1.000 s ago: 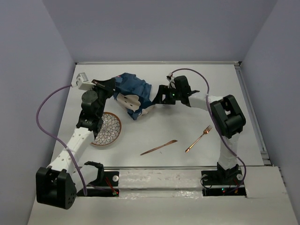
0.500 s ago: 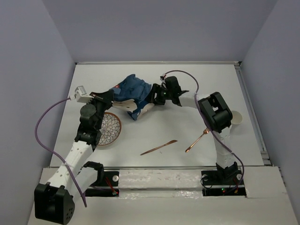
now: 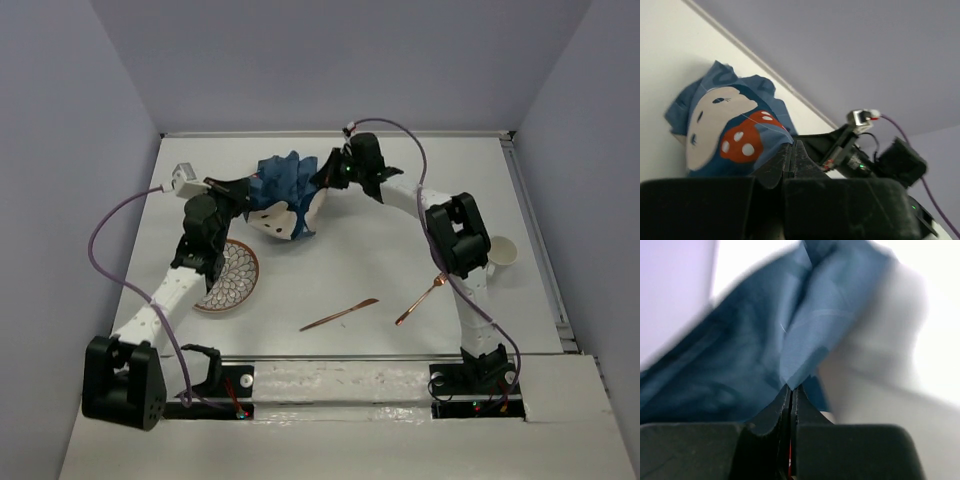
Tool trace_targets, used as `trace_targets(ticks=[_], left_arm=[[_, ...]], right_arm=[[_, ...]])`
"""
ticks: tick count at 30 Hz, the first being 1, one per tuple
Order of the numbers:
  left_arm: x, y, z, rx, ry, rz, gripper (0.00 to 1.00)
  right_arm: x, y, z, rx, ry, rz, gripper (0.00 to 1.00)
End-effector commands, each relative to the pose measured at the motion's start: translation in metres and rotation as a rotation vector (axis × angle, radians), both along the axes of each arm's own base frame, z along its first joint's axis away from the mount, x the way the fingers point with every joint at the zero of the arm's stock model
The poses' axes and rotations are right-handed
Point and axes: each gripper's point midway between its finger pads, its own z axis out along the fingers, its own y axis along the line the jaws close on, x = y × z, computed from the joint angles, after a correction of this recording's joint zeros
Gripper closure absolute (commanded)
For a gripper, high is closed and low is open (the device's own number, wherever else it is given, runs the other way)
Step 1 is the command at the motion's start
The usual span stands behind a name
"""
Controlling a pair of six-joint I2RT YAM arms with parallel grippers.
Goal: Set the dinner table for one person
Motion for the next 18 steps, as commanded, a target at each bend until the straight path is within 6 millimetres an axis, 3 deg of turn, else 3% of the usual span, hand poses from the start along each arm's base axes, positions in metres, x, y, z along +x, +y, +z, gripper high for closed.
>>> trace_targets(ticks=[1,2,3,4,5,6,7,8,11,12,13,14,15,16,17,18], left_arm=[[0.052,0.003,0.096,-0.03,-0.207,0.029,1.0],[0.06,0.003,0.11,-0.042,-0.23,0.002,1.0],[0.067,0.0,0.149,-0.076,-0.301,-0.018,1.0],[0.076,-0.002,0.156,-0.08,-0.312,-0.028,1.0],[0.076,-0.004,0.172,-0.084,-0.346,-0.038,1.0],[0.073,-0.004,0.189,-0.085,-0.391,-0.041,1.0],[0.069,-0.004,0.204,-0.084,-0.429,-0.04,1.0],[0.065,-0.002,0.21,-0.084,-0.456,-0.033,1.0],[0.058,-0.001,0.184,-0.097,-0.439,-0.034,1.0],[0.055,0.0,0.17,-0.107,-0.426,-0.035,1.0],[0.052,-0.001,0.132,-0.138,-0.381,-0.043,1.0],[0.051,-0.002,0.111,-0.16,-0.351,-0.05,1.0],[0.051,0.0,0.057,-0.171,-0.254,-0.043,1.0],[0.049,-0.003,0.035,-0.183,-0.215,-0.065,1.0],[0.047,-0.005,0.017,-0.207,-0.182,-0.078,0.98],[0.047,-0.004,-0.019,-0.21,-0.112,-0.076,0.73]], right_arm=[[0.074,-0.057,0.204,0.05,-0.45,-0.207,1.0],[0.07,-0.067,0.259,0.055,-0.569,-0.243,1.0],[0.07,-0.081,0.28,0.045,-0.617,-0.276,1.0],[0.065,-0.088,0.301,0.038,-0.667,-0.299,1.0],[0.064,-0.099,0.302,-0.016,-0.703,-0.329,1.0],[0.046,-0.109,0.33,-0.012,-0.761,-0.347,1.0],[0.039,-0.116,0.331,-0.021,-0.775,-0.363,1.0],[0.026,-0.129,0.321,-0.036,-0.775,-0.406,1.0],[0.01,-0.153,0.291,-0.018,-0.728,-0.517,1.0],[0.004,-0.157,0.271,-0.015,-0.692,-0.532,1.0],[-0.011,-0.16,0.227,0.006,-0.61,-0.535,1.0],[-0.018,-0.16,0.2,0.016,-0.555,-0.527,0.99],[-0.033,-0.16,0.143,-0.015,-0.445,-0.503,0.78],[-0.035,-0.155,0.144,0.02,-0.431,-0.489,0.66],[-0.05,-0.151,0.098,0.006,-0.328,-0.442,0.55],[-0.056,-0.151,0.079,-0.01,-0.284,-0.432,0.33]])
